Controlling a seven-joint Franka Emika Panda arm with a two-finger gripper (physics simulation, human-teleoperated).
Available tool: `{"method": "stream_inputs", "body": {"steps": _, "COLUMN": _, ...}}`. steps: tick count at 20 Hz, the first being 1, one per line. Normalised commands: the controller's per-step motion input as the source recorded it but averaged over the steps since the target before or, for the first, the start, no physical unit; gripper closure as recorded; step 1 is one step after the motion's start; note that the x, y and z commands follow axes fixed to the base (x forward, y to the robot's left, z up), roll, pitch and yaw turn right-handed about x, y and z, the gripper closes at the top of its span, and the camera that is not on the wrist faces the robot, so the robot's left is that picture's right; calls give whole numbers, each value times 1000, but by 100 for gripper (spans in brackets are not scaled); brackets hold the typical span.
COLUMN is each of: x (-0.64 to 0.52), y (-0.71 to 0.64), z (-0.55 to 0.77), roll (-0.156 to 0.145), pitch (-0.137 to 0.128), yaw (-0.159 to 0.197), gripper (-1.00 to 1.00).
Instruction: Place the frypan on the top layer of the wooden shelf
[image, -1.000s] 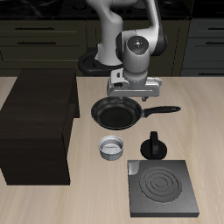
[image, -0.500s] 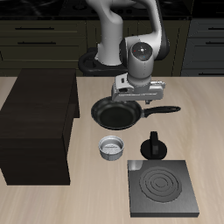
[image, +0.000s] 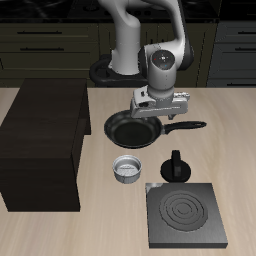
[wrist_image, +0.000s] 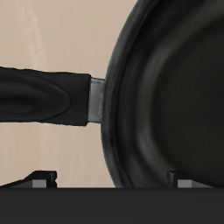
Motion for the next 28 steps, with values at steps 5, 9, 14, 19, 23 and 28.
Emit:
{"method": "stream_inputs", "body": {"steps": 5, "x": 83, "y": 29, "z": -185, "roll": 11, "pitch": 9, "yaw": 25, "gripper": -100}}
{"method": "stream_inputs", "body": {"steps": 9, "x": 135, "y": 25, "z": -138, "roll": 53, "pitch": 34, "yaw": -2, "gripper": -100}}
{"method": "stream_inputs", "body": {"steps": 14, "x": 216, "y": -106, "z": -131, "roll": -26, "pitch": 17, "yaw": -3, "gripper": 100}}
{"method": "stream_inputs", "body": {"steps": 19, "x": 65, "y": -113, "z": -6, "roll": -13, "pitch": 12, "yaw": -15, "gripper": 100}}
{"method": "stream_inputs", "body": {"steps": 23, "x": 9, "y": 5, "z": -35, "roll": 24, "pitch": 23, "yaw": 0, "gripper": 100}}
{"method": "stream_inputs", "body": {"steps": 28, "x": -39, "y": 81, "z": 118, "roll": 19, "pitch": -22, "yaw": 18, "gripper": 100}}
